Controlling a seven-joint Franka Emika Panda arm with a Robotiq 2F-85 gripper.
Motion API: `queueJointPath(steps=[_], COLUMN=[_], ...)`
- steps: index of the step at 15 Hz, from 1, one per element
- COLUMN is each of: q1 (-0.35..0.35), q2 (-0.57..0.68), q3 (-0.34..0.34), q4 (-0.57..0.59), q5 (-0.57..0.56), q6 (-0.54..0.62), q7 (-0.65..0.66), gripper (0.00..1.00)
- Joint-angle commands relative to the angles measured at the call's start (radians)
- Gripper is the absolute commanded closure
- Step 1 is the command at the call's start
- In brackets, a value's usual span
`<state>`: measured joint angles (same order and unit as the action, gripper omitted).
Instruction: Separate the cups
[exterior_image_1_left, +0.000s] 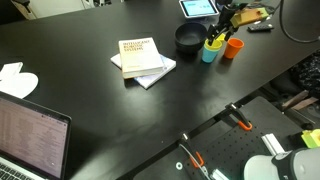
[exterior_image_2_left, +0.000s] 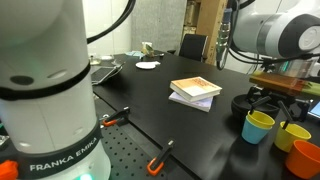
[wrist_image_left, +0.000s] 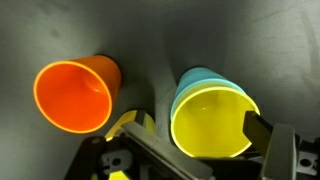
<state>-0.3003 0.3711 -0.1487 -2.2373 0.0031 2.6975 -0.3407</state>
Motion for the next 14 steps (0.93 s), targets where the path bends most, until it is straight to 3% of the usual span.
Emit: queueJointPath(steps=[1, 9, 13, 14], q1=[0.002, 0.002, 0.008, 0.007], q2=[-0.002, -0.001, 0.003, 0.0], q3=[0.001, 0.0, -0.01, -0.01], q4=[-0.012, -0.011, 0.0, 0.007], q5=[-0.023, -0.024, -0.031, -0.028], q6=[0.03, 0.023, 0.002, -0.015], q7=[0.002, 0.005, 0.022, 0.025], gripper=[0.25, 0.87, 0.97, 0.93])
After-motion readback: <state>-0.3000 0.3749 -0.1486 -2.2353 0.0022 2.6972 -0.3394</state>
